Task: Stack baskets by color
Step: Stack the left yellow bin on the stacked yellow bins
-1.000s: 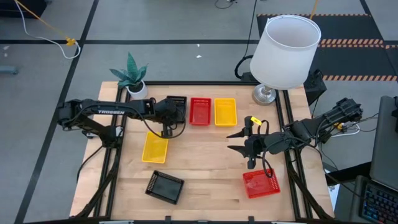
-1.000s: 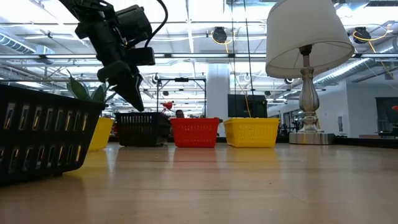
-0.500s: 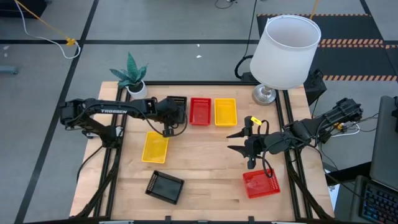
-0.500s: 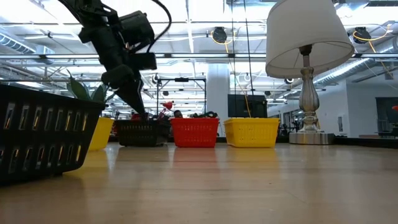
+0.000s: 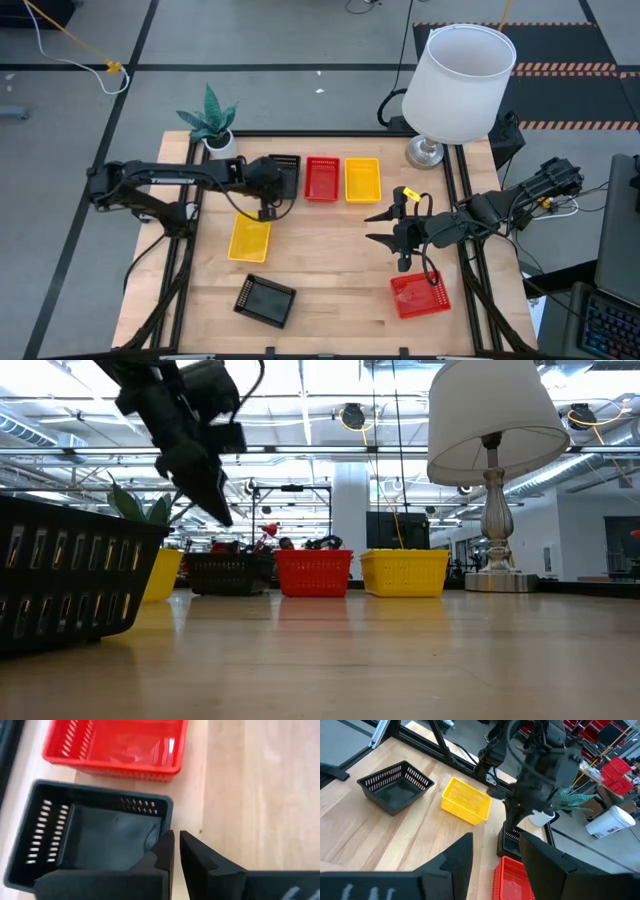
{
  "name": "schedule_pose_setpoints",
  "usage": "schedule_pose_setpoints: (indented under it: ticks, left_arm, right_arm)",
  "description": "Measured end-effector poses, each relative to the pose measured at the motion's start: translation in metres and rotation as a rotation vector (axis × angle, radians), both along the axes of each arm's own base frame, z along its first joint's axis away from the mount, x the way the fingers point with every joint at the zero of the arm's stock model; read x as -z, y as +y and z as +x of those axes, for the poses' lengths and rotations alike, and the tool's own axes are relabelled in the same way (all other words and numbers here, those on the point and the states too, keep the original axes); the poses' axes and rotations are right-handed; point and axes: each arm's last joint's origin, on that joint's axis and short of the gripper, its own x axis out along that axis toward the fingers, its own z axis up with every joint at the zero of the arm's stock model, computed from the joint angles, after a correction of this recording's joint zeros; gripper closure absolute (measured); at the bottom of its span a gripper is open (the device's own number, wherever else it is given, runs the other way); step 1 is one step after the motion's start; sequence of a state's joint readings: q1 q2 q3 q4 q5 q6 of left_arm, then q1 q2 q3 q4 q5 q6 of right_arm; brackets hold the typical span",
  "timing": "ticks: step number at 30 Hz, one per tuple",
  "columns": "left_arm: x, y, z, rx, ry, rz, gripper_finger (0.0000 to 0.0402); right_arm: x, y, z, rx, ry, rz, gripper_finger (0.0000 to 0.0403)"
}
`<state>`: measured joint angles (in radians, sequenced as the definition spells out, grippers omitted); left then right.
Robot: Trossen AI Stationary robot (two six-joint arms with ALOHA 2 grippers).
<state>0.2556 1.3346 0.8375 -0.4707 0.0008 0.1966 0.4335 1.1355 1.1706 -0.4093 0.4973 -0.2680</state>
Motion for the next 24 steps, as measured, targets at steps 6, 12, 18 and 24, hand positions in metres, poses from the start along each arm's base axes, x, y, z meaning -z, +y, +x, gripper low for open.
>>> schedule_pose_setpoints:
  ticks: [6,12,18,24]
  left_arm:
    - [-0.026,-0.016,-0.015,0.007,-0.087,-0.013,0.0369]
    - [-0.05,-0.036,-0.034,0.029,-0.189,-0.039,0.0369]
    - [-0.058,-0.066,-0.043,0.087,-0.215,-0.057,0.0369]
    - [-0.051,-0.106,-0.048,0.119,-0.146,-0.053,0.0353]
  right_arm:
    - [-0.001,0.0,0.0,0.0,-0.006,0.001,0.0248]
    - [-0.003,0.001,0.002,0.0,-0.036,0.015,0.0248]
    - [-0.001,0.0,0.005,0.003,-0.026,0.0,0.0248]
    - [-0.001,-0.003,0.007,0.015,-0.025,-0.006,0.0248]
